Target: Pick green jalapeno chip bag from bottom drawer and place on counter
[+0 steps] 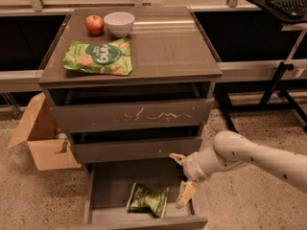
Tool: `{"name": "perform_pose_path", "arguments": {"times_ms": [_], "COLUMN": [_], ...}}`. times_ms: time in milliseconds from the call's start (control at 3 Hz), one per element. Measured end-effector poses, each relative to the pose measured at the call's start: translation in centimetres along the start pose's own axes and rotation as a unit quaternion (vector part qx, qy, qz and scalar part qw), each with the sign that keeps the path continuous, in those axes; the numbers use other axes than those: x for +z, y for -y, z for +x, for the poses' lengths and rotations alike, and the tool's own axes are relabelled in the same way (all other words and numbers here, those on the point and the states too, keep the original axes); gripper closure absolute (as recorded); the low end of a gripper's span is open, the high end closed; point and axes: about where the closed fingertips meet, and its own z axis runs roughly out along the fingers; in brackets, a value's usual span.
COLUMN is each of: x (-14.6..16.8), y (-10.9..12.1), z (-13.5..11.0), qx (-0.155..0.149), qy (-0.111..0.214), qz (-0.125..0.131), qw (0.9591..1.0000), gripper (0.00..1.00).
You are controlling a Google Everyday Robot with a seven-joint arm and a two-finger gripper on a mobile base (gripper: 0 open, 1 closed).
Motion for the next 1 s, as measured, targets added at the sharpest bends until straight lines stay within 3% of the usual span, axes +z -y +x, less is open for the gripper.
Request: {"name": "perform_pose_path", "arguments": {"times_ms": [1000], "x": [12.8], "y": [1.5], "z": [8.7], "qx": [0.039], "qy": [0.057], "qz": [-0.054], "qw": [0.9962], "gripper": [0.00]}}
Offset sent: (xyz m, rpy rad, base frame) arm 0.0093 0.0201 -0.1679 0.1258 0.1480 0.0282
